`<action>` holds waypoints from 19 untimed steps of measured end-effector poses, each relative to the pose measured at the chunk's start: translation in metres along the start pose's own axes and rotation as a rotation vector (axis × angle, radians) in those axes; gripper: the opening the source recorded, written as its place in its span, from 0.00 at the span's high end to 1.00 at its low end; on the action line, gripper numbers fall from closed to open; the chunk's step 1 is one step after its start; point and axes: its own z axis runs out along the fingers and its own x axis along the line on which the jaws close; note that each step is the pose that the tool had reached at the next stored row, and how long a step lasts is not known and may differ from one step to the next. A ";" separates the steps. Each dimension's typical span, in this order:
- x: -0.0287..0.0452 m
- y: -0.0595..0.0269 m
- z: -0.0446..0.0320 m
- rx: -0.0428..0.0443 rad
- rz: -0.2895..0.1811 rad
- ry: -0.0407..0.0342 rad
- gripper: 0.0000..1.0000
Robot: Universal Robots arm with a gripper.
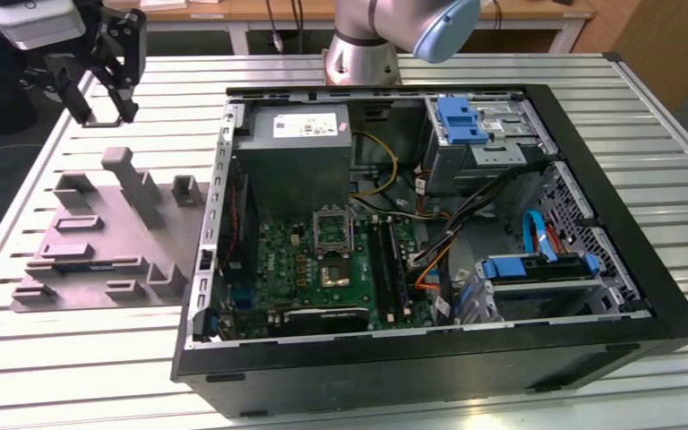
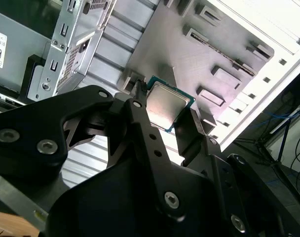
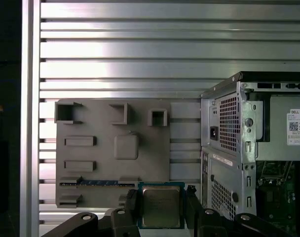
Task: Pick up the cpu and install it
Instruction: 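Pick up the cpu and move it towards the insertion slot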
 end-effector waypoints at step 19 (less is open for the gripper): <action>-0.0066 0.0001 0.0001 0.0000 0.000 0.0000 0.53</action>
